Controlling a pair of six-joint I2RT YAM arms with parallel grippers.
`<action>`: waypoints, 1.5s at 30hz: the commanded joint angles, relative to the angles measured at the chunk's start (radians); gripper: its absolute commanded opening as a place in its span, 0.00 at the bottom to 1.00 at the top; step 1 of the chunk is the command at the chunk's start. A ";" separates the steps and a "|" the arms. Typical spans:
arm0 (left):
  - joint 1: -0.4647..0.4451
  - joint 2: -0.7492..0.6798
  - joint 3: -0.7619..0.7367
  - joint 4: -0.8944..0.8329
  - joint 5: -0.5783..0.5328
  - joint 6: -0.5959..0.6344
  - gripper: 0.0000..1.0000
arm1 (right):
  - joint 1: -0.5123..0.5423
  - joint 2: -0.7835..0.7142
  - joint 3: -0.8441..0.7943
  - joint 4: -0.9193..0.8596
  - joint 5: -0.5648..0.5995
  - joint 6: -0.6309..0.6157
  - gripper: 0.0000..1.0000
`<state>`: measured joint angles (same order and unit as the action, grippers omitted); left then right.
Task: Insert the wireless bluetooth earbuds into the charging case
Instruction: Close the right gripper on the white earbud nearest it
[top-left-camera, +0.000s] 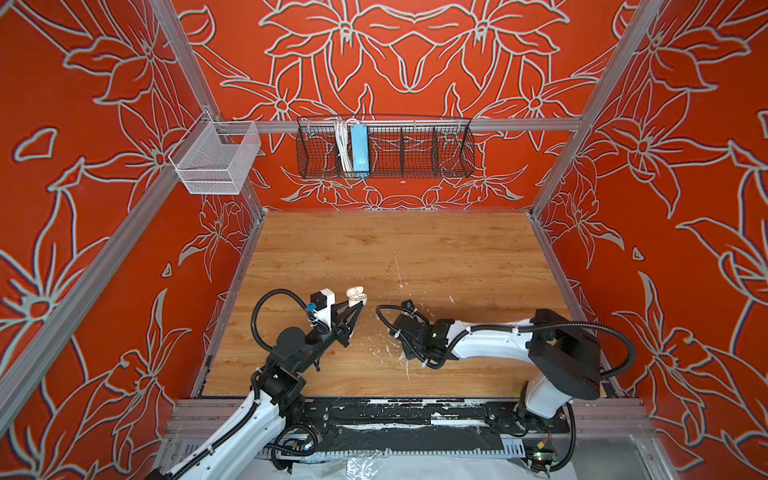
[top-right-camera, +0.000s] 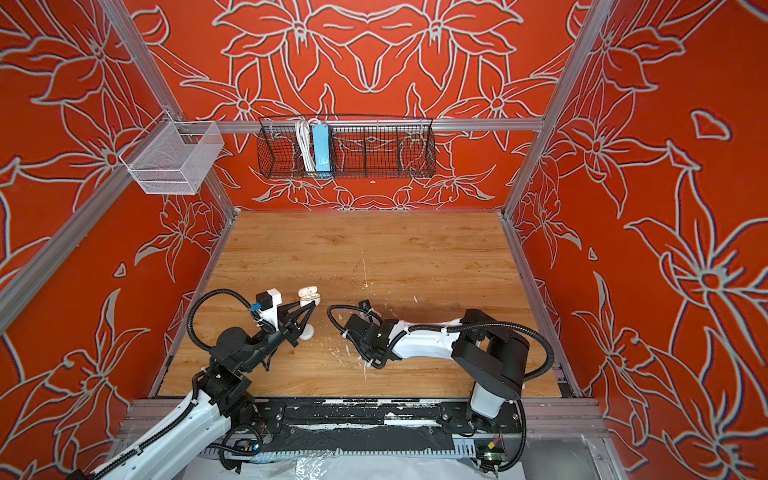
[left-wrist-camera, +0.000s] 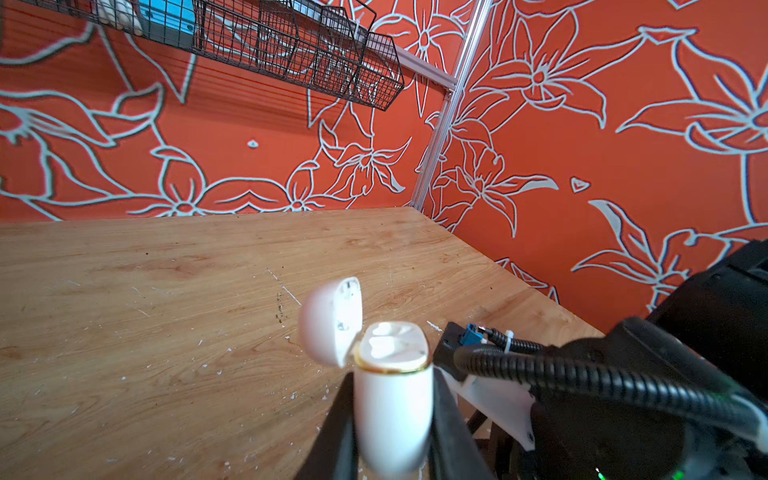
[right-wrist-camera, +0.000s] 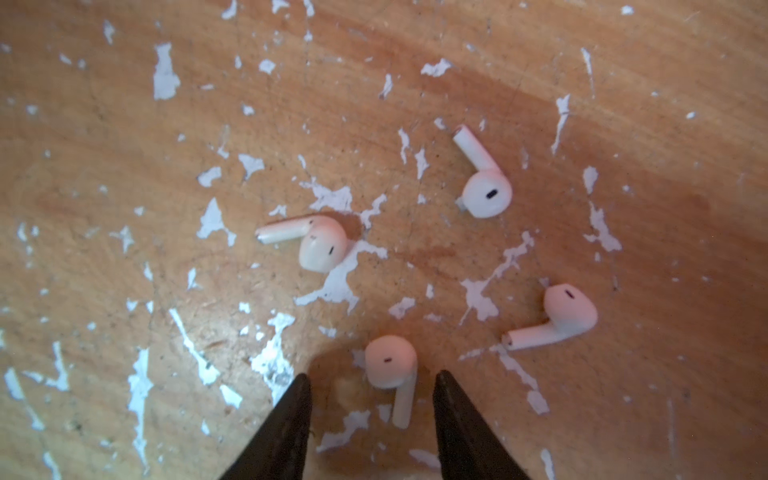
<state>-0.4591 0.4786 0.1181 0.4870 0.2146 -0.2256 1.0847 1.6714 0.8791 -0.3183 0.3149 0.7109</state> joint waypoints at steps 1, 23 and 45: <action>-0.004 0.007 0.031 0.036 0.023 0.011 0.00 | -0.021 -0.012 -0.034 0.007 0.001 0.016 0.50; -0.004 0.025 0.044 0.031 0.033 0.023 0.00 | -0.046 0.053 0.012 -0.017 -0.027 -0.013 0.29; -0.004 0.039 0.044 0.048 0.041 0.014 0.00 | -0.038 -0.063 -0.004 -0.064 0.005 0.019 0.15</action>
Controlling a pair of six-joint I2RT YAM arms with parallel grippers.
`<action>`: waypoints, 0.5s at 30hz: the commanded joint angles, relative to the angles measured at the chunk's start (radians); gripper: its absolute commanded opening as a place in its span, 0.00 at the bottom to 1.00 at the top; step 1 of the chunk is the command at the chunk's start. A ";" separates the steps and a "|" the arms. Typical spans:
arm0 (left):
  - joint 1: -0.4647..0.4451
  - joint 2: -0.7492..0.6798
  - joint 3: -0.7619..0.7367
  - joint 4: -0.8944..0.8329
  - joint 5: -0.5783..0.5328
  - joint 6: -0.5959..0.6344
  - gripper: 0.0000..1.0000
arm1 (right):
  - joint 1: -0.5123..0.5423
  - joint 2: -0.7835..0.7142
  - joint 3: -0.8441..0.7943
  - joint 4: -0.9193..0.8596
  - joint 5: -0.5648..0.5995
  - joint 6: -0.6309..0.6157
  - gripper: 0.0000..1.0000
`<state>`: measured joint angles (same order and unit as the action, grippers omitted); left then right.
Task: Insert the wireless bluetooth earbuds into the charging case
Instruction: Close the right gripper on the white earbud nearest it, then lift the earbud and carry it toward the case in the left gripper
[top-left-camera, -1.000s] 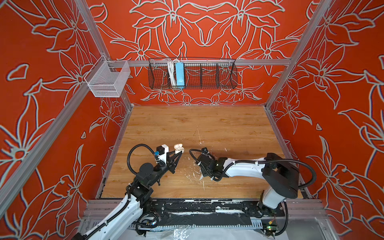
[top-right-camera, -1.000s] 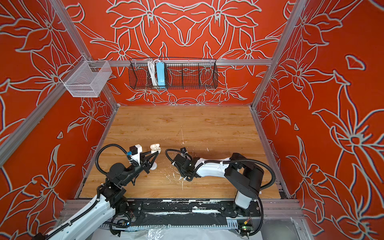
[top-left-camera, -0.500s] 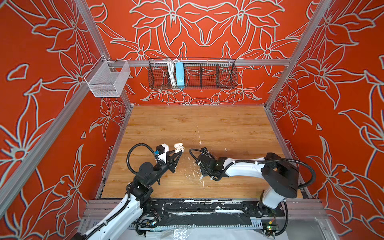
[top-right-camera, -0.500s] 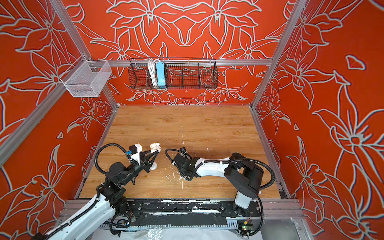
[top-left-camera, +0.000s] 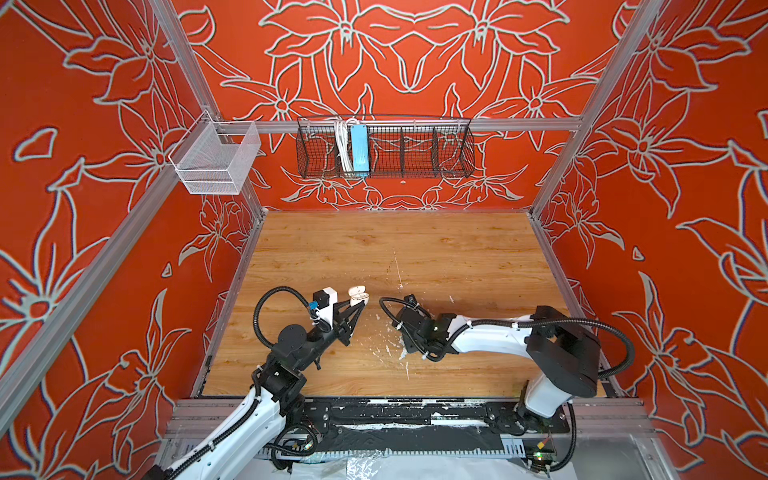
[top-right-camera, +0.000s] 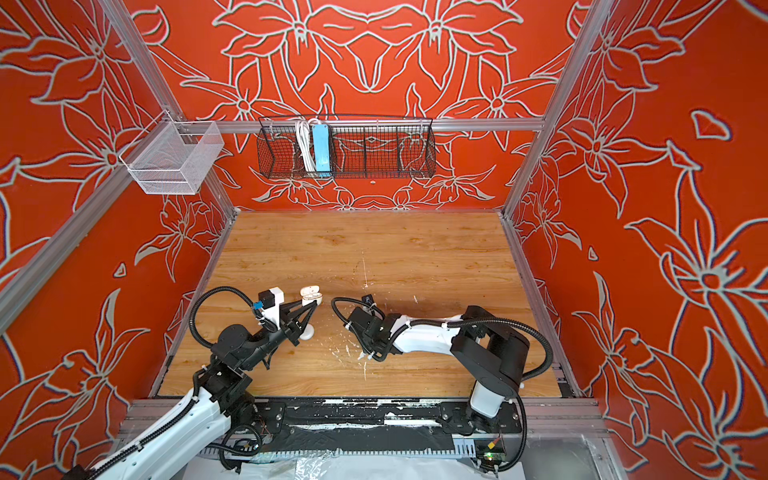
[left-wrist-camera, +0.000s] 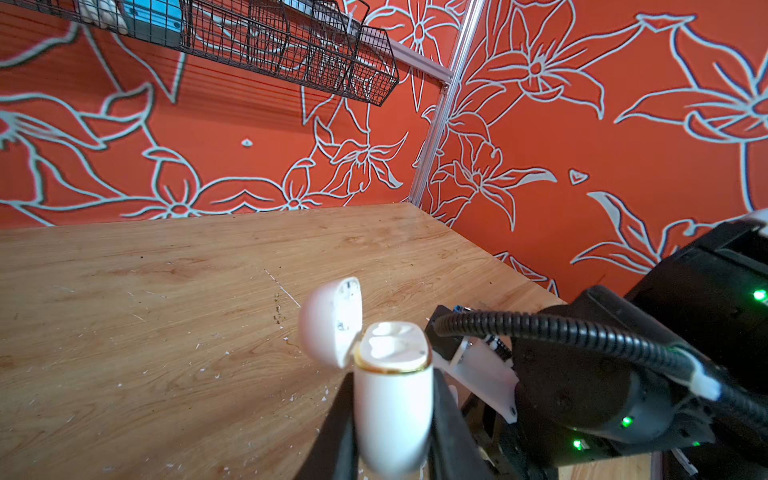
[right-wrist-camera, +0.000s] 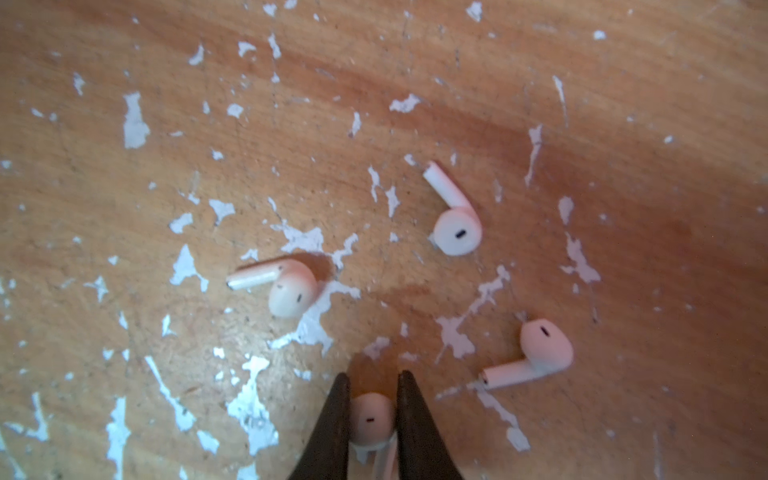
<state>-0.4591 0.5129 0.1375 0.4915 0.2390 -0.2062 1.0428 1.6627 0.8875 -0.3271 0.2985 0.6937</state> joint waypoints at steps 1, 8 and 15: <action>-0.003 0.007 0.023 0.051 0.019 -0.011 0.00 | 0.011 -0.081 -0.011 -0.062 0.037 0.038 0.15; -0.004 0.034 0.019 0.113 0.072 -0.031 0.00 | 0.073 -0.301 0.001 -0.098 0.230 0.016 0.14; -0.006 0.043 -0.008 0.223 0.144 -0.055 0.00 | 0.174 -0.480 0.022 0.147 0.334 -0.199 0.14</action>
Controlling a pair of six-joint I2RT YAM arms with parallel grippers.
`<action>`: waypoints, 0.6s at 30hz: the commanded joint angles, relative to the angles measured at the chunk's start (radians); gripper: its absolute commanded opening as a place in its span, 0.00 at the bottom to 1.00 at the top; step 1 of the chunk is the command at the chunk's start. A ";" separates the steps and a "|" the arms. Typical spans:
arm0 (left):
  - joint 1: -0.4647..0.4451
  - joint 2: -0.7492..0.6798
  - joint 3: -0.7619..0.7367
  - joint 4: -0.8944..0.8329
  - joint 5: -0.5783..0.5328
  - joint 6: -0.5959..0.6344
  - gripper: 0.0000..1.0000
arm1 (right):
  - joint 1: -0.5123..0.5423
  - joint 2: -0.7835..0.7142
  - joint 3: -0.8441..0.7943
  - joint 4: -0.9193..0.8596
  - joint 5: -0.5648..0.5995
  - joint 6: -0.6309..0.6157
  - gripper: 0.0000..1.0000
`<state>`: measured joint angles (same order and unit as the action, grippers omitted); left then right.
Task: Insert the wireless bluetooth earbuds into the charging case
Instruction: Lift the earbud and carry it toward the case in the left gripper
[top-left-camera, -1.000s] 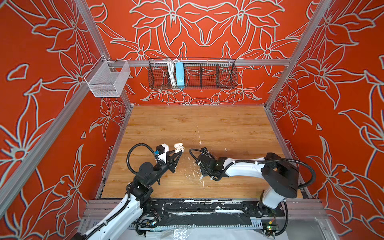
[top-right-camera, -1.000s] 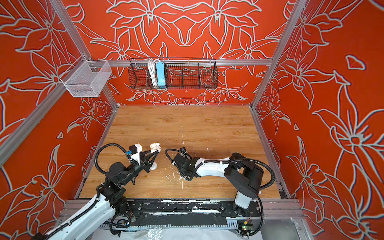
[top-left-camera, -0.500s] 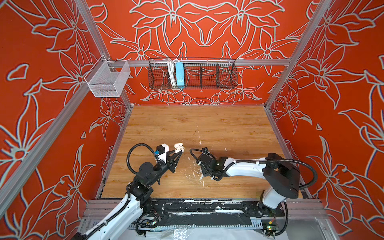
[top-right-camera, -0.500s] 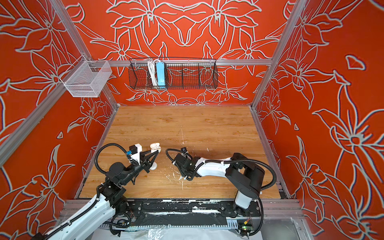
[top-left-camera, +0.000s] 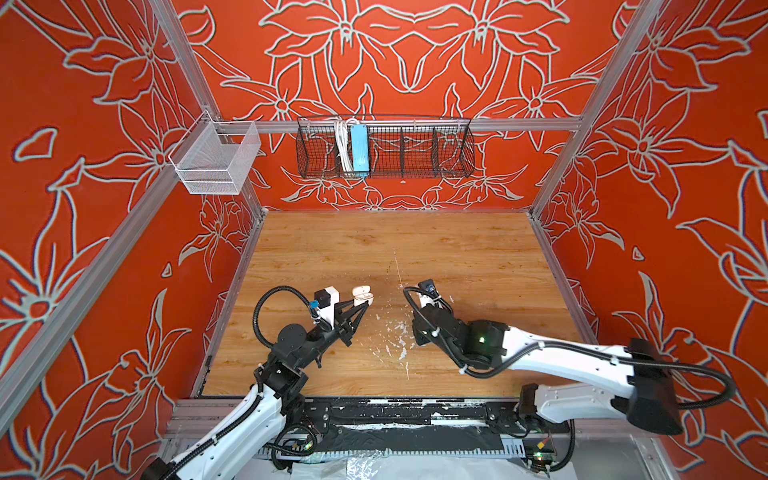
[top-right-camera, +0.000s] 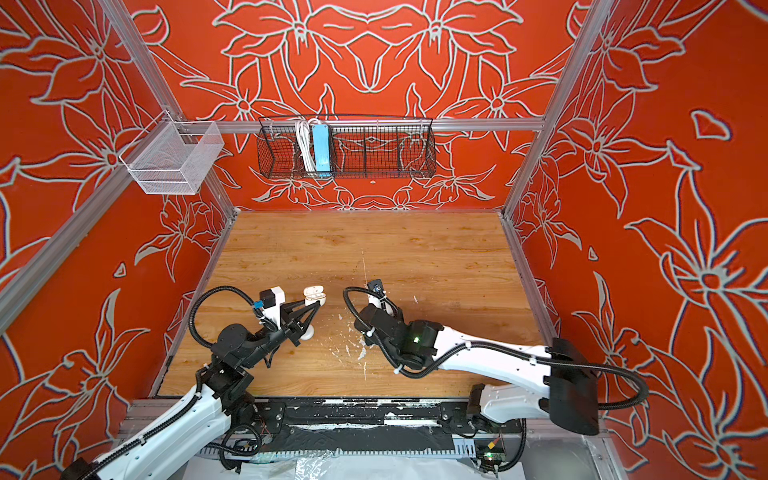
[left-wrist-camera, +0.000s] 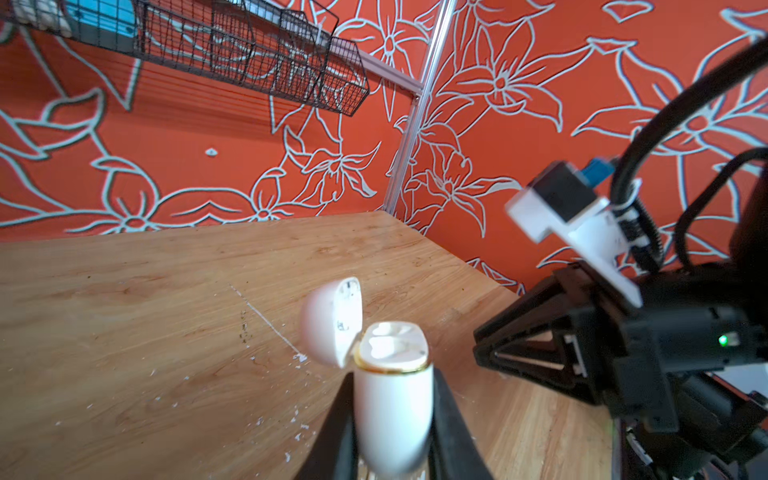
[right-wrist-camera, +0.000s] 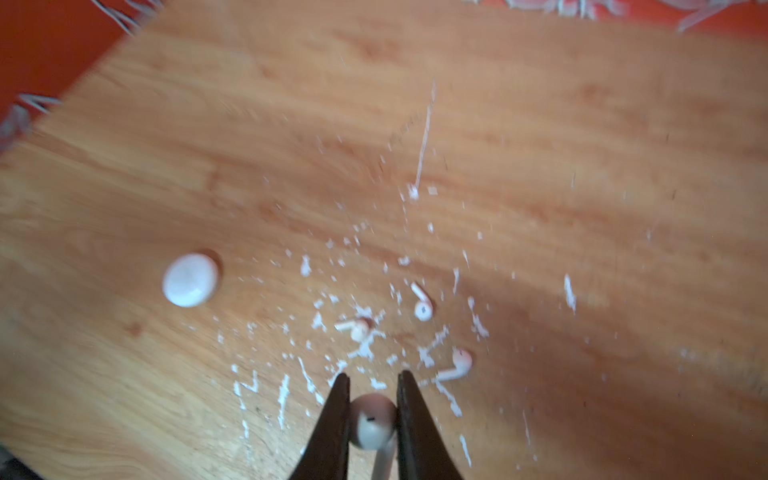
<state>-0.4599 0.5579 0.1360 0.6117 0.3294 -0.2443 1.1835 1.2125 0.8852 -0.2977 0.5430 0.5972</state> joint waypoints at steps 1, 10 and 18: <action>-0.006 -0.004 -0.011 0.114 0.063 -0.019 0.00 | 0.052 -0.038 0.030 0.165 0.094 -0.144 0.14; -0.031 -0.002 -0.039 0.247 0.156 -0.011 0.00 | 0.195 -0.022 0.068 0.614 0.037 -0.453 0.14; -0.075 -0.055 -0.059 0.309 0.214 0.026 0.00 | 0.202 -0.019 -0.001 0.888 -0.071 -0.479 0.14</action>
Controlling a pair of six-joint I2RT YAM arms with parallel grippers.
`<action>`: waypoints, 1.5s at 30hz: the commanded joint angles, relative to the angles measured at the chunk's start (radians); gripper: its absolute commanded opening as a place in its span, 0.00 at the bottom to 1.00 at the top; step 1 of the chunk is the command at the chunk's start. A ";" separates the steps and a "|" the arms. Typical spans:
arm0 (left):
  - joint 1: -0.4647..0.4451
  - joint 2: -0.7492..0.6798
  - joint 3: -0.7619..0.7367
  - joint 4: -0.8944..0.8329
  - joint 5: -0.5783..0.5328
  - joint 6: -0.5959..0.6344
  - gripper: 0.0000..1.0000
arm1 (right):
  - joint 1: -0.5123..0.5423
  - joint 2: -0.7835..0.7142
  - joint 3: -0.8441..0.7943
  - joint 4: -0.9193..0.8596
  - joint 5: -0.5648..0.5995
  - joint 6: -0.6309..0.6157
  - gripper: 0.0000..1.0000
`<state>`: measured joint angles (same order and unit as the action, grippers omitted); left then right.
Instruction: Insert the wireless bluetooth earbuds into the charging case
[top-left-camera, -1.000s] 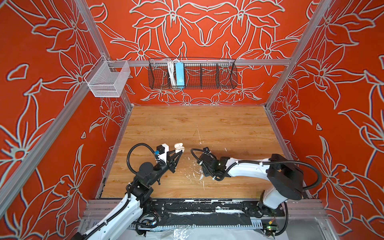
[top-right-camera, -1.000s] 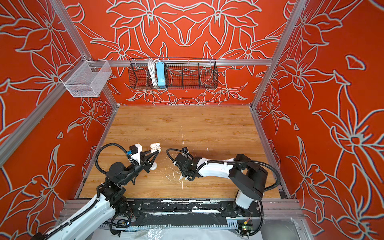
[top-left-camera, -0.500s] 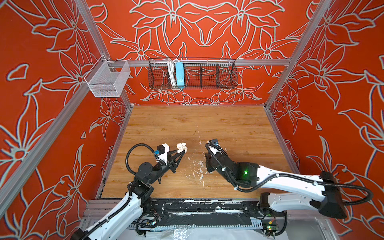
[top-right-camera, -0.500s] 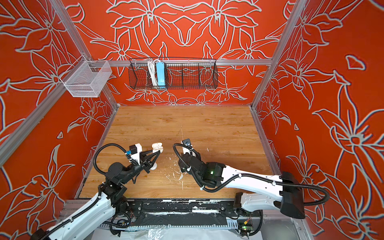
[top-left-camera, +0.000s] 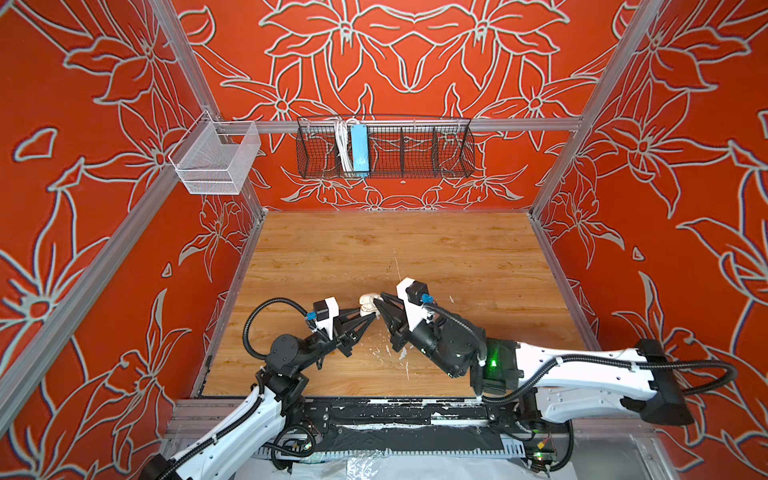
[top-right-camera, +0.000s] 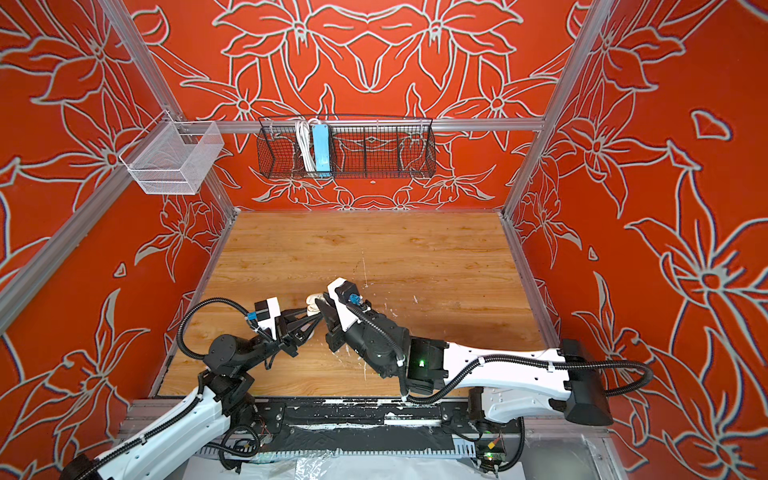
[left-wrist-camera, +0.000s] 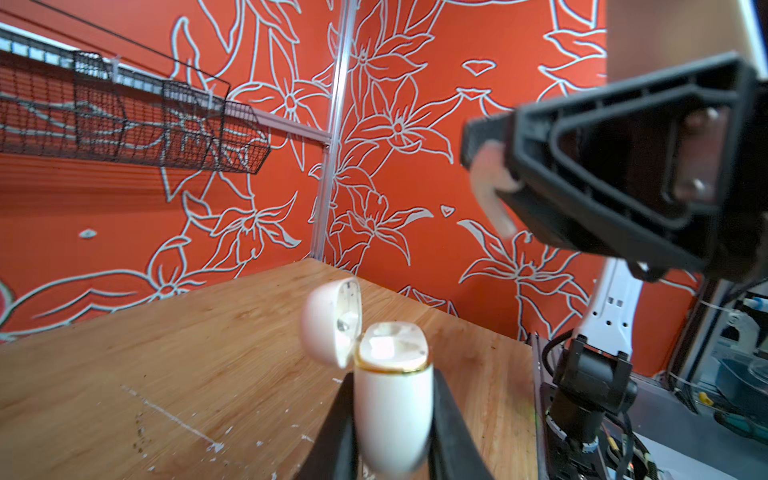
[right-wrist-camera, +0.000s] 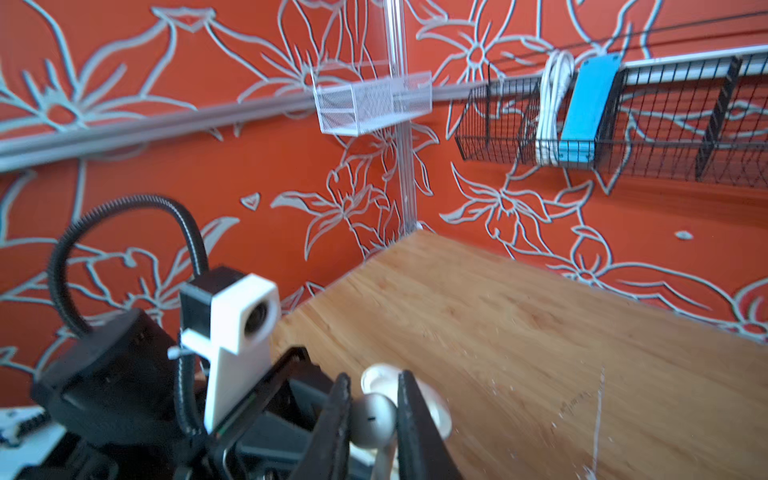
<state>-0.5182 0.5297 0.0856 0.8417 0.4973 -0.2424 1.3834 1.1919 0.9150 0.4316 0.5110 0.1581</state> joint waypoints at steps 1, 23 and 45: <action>-0.025 -0.042 -0.009 0.076 0.051 0.032 0.00 | 0.002 -0.001 -0.041 0.191 -0.047 -0.036 0.14; -0.070 -0.144 -0.029 0.062 0.060 0.084 0.00 | 0.003 0.080 -0.246 0.592 -0.056 0.080 0.11; -0.078 -0.191 -0.028 0.008 0.033 0.109 0.00 | 0.033 0.044 -0.316 0.633 -0.078 0.106 0.09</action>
<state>-0.5892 0.3527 0.0509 0.8314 0.5331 -0.1486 1.4021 1.2583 0.6121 1.0519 0.4496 0.2699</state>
